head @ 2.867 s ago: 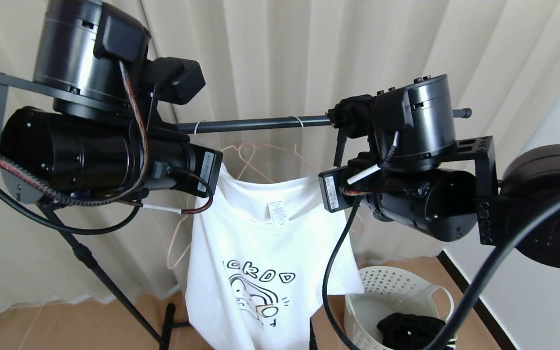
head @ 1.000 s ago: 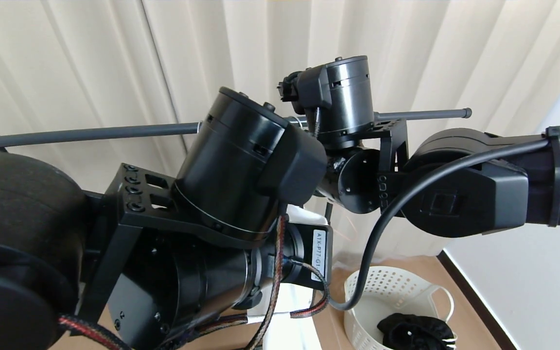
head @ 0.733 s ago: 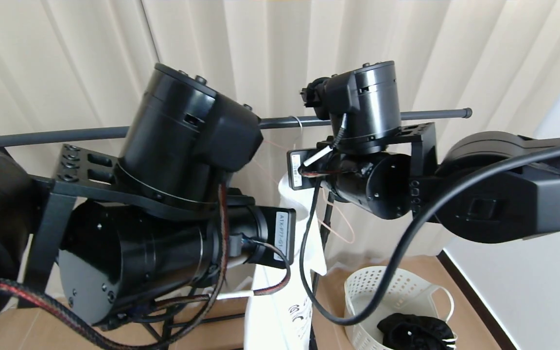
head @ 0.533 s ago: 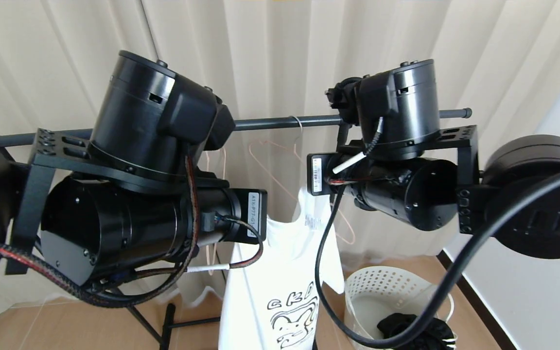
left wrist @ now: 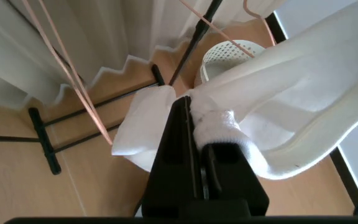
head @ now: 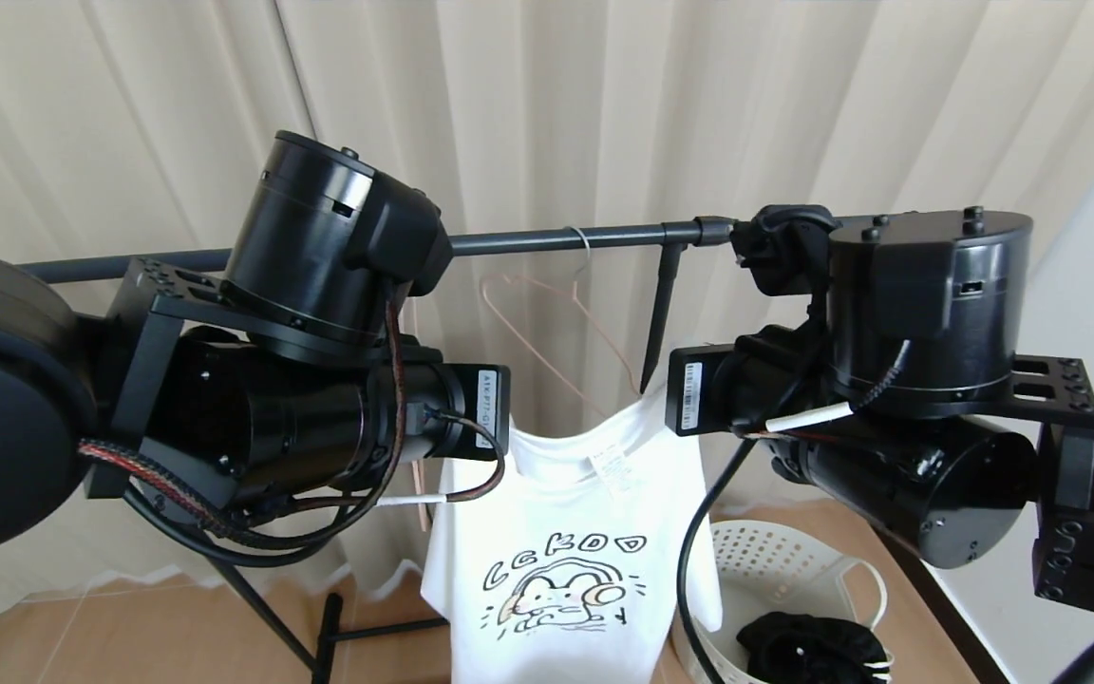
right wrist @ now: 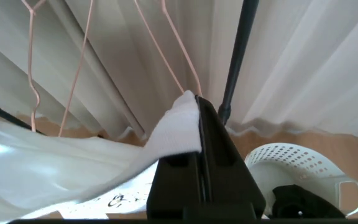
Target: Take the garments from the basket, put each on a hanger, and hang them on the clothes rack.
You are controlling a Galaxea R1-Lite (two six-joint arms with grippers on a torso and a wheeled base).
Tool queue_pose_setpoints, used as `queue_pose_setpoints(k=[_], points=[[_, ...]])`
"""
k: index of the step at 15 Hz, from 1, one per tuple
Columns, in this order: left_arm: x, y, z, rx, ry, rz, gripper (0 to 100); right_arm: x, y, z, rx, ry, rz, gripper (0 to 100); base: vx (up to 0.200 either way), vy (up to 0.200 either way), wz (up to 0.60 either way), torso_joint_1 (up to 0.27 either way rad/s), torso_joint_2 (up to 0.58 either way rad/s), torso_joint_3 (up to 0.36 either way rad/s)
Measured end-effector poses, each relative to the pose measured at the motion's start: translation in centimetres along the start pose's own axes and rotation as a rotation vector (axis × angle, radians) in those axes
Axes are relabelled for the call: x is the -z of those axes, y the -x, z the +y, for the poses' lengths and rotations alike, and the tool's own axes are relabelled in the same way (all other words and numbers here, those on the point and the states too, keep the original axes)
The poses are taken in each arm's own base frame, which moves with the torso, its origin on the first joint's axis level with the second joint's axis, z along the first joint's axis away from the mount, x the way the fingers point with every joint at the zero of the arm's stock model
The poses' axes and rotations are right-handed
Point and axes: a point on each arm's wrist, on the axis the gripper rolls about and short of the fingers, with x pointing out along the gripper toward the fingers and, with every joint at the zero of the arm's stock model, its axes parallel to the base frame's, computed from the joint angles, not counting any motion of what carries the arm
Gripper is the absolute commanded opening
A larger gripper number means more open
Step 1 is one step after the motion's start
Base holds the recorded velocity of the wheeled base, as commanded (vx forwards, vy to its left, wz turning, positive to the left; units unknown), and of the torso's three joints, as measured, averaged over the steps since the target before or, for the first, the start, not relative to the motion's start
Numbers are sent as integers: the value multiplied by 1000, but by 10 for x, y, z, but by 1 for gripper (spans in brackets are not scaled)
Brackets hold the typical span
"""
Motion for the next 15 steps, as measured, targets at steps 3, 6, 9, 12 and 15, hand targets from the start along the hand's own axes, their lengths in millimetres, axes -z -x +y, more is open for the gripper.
queue_pose_setpoints(k=[3,6,9,12,15], points=[[0,-3,2,-8,2,4,100,6,3,-4,3,18,13,0,0,0,0,0,0,0],[1,-3,2,-11,4,7,100,7,3,-6,8,17,15,0,0,0,0,0,0,0],[0,-4,6,-26,13,8,100,6,3,-9,17,13,12,0,0,0,0,0,0,0],[-3,-9,17,-64,35,7,100,6,4,-12,24,13,13,0,0,0,0,0,0,0],[-7,-23,34,-150,64,7,100,4,5,-13,23,10,7,0,0,0,0,0,0,0]])
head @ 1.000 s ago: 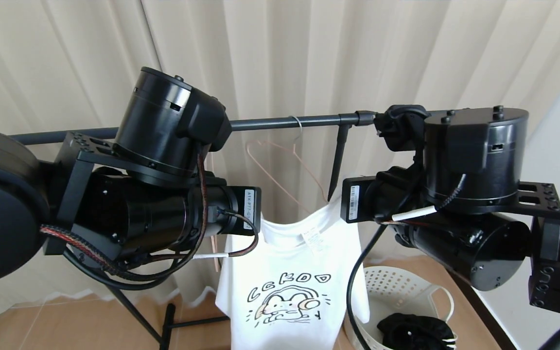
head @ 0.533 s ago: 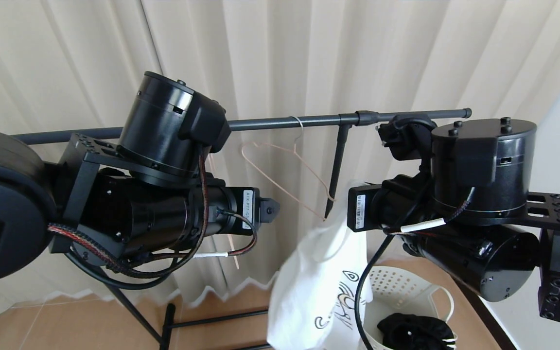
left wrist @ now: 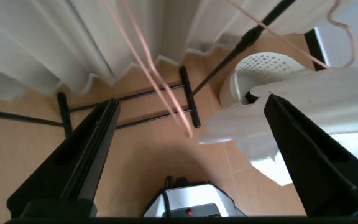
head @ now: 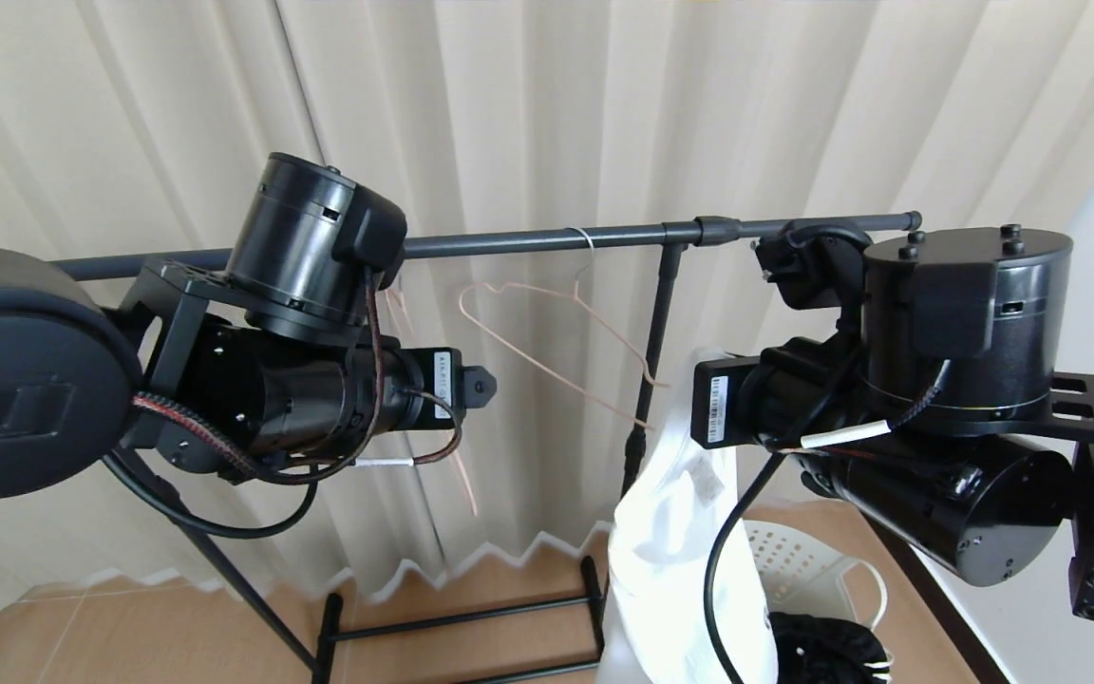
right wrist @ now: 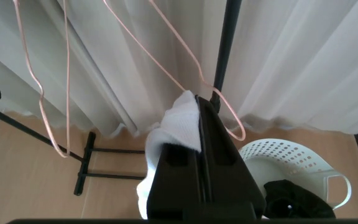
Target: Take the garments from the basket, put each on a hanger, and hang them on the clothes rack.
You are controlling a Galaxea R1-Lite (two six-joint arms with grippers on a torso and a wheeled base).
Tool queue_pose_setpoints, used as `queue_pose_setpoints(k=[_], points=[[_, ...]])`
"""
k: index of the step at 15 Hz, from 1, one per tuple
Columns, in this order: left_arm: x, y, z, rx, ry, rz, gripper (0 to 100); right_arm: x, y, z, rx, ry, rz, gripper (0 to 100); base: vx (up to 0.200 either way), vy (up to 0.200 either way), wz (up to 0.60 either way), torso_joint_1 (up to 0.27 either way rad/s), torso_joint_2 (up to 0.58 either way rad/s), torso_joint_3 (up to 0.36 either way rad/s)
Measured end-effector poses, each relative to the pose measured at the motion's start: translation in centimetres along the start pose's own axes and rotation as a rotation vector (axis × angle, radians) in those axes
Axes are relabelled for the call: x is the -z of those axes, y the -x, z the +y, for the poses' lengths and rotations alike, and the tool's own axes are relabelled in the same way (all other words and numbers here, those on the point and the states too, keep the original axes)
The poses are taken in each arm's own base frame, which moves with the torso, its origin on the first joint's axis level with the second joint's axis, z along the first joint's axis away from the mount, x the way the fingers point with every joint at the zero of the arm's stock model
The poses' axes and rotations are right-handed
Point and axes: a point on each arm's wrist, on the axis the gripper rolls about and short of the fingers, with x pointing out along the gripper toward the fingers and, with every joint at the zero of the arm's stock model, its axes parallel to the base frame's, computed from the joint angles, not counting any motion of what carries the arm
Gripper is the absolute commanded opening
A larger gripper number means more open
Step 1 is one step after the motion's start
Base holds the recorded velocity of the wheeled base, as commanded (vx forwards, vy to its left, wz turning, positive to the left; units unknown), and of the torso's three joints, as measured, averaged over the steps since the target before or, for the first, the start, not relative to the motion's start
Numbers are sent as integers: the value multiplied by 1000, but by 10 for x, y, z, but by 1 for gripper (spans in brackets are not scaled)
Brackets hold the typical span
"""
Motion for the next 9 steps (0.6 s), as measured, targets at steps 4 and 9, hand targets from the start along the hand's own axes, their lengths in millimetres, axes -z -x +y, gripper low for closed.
queue_pose_setpoints(k=[4,9], points=[[2,-28,10,-114,26,18,100,-2,2,-1,-1,-4,-5,0,0,0,0,0,0,0],[4,-76,7,-143,67,2,100,-2,4,-3,0,-5,-8,0,0,0,0,0,0,0]])
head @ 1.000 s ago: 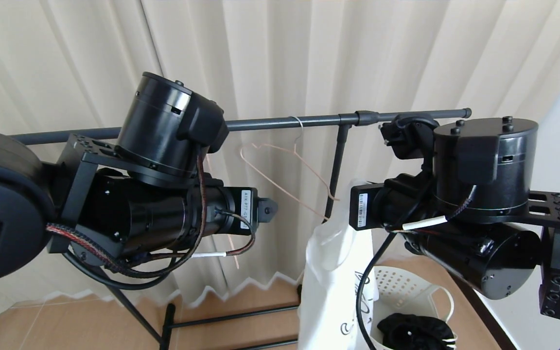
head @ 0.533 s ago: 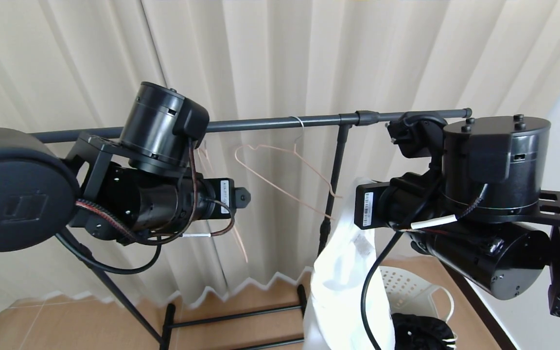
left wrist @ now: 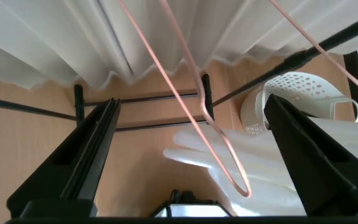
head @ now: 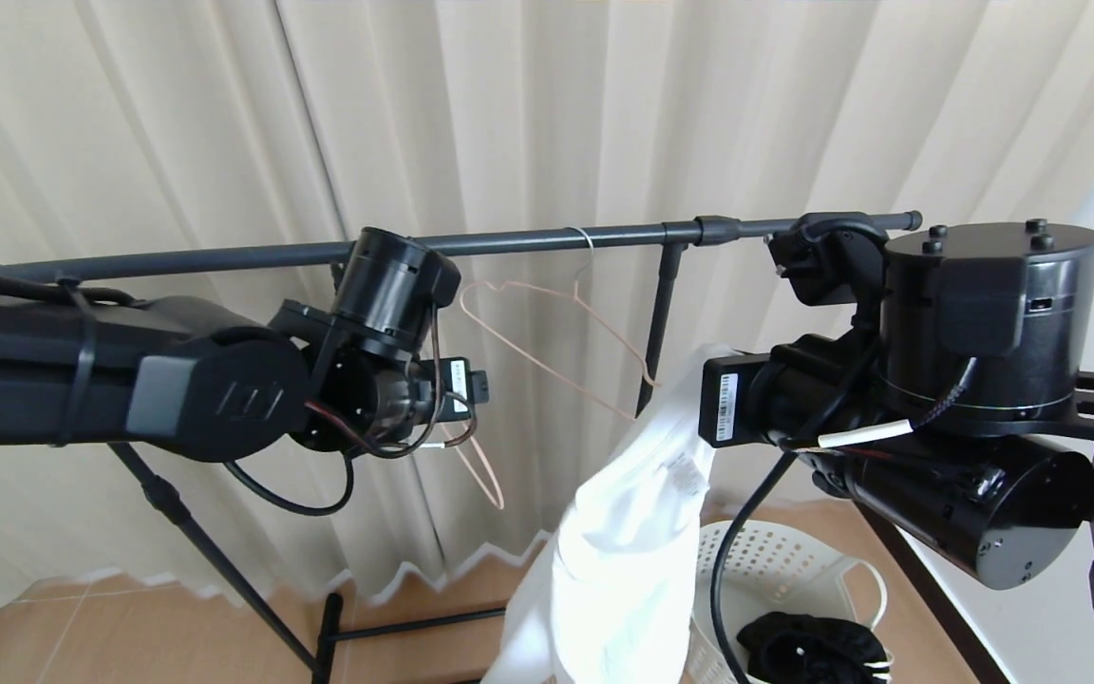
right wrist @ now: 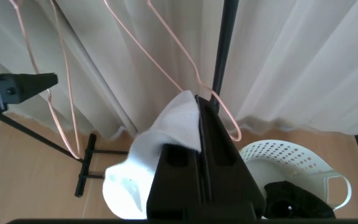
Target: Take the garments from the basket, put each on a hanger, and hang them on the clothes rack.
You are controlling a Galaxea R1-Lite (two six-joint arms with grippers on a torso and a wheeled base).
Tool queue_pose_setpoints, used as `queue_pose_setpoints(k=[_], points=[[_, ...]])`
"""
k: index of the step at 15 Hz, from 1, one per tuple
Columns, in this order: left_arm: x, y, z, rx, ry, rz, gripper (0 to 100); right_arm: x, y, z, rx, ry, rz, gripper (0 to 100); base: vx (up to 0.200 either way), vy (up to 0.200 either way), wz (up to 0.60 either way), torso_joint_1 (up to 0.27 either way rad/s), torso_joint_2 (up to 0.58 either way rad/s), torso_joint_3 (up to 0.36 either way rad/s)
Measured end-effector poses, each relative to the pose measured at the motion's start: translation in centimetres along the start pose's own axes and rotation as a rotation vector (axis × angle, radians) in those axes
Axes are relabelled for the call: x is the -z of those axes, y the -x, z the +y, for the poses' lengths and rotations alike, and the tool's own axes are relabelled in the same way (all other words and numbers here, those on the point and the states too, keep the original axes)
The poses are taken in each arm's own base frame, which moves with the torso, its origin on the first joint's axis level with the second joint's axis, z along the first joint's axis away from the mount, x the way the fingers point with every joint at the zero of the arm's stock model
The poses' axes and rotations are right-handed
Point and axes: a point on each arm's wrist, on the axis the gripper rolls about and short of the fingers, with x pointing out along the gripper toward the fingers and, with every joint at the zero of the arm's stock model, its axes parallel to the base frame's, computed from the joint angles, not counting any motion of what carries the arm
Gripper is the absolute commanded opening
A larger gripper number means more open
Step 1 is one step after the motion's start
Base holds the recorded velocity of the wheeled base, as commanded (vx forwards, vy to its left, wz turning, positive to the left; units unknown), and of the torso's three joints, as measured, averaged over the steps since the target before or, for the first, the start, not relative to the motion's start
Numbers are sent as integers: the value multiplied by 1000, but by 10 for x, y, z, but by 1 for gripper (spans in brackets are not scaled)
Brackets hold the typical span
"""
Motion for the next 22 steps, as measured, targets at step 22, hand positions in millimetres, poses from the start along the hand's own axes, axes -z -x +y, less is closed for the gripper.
queue_pose_setpoints(k=[22], points=[[17,-67,-2,-190,30,-23,100,-1,3,-2,-2,-2,-4,0,0,0,0,0,0,0]])
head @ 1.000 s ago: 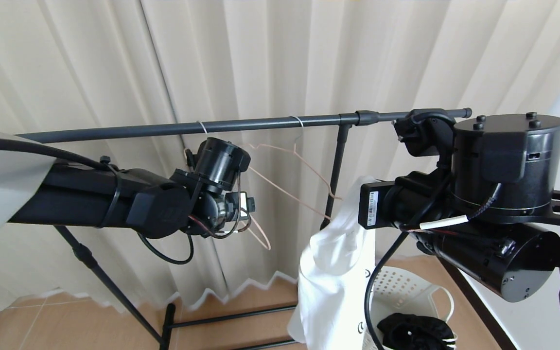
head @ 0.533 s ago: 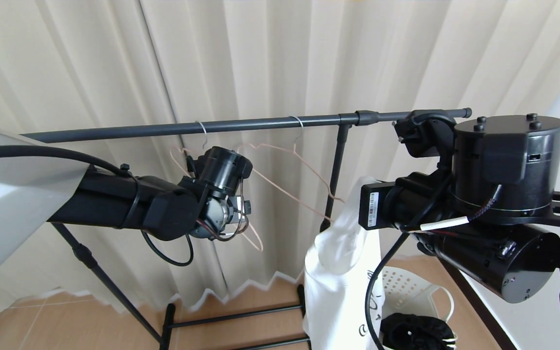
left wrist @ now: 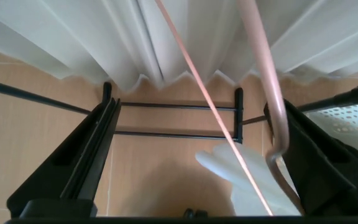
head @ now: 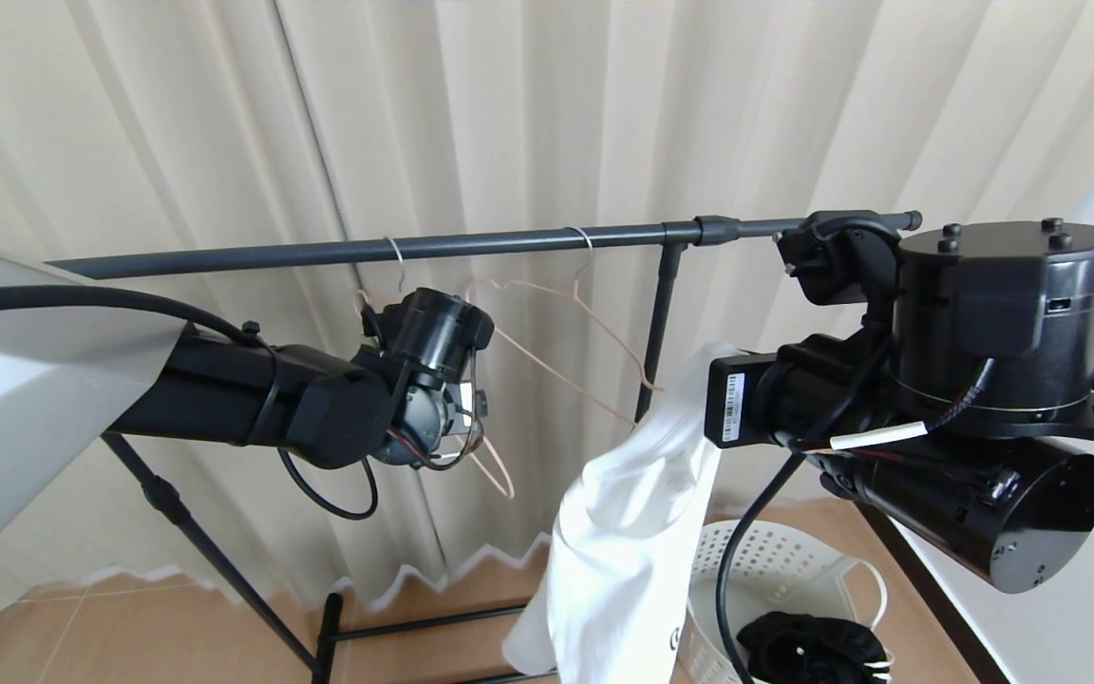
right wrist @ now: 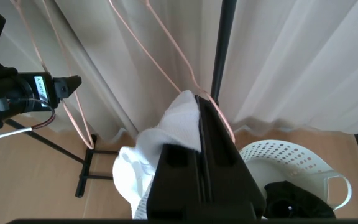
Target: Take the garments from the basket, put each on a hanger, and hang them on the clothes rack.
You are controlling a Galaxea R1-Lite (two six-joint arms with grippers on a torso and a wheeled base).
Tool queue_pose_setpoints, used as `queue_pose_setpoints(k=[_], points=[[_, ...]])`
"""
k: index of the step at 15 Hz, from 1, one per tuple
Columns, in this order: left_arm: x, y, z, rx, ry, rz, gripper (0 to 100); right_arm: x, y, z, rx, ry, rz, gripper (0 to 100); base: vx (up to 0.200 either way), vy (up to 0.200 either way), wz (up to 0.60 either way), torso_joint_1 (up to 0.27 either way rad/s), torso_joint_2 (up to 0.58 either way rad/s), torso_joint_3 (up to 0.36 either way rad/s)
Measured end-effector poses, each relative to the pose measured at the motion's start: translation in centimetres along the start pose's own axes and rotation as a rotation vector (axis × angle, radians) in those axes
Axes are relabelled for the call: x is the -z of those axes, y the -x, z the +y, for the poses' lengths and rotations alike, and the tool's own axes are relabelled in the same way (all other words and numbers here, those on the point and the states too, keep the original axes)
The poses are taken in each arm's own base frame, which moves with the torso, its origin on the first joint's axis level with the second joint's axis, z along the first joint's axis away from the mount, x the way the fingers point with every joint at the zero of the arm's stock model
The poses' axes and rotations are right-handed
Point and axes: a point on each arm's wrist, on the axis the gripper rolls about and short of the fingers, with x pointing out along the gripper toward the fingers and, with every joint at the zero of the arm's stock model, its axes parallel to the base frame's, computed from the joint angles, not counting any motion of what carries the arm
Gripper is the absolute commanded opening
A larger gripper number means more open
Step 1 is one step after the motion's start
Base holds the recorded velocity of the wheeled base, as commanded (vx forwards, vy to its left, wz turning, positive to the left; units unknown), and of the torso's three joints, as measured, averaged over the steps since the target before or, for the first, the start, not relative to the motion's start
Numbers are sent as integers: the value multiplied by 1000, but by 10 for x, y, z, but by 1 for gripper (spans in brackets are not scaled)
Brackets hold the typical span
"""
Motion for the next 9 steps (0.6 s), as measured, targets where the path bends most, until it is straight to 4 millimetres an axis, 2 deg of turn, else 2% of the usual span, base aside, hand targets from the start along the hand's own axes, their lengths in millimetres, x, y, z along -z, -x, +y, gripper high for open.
queue_pose_setpoints(k=[3,4,9], points=[[0,-3,-1,-11,3,-11,100,0,0,0,0,0,0,0,0,0,0,0,0,0],[1,-3,-2,-11,2,-11,0,0,0,0,1,0,0,0,0,0,0,0,0,0],[5,-3,-3,-22,-5,-8,0,0,0,0,1,-1,0,0,0,0,0,0,0,0]])
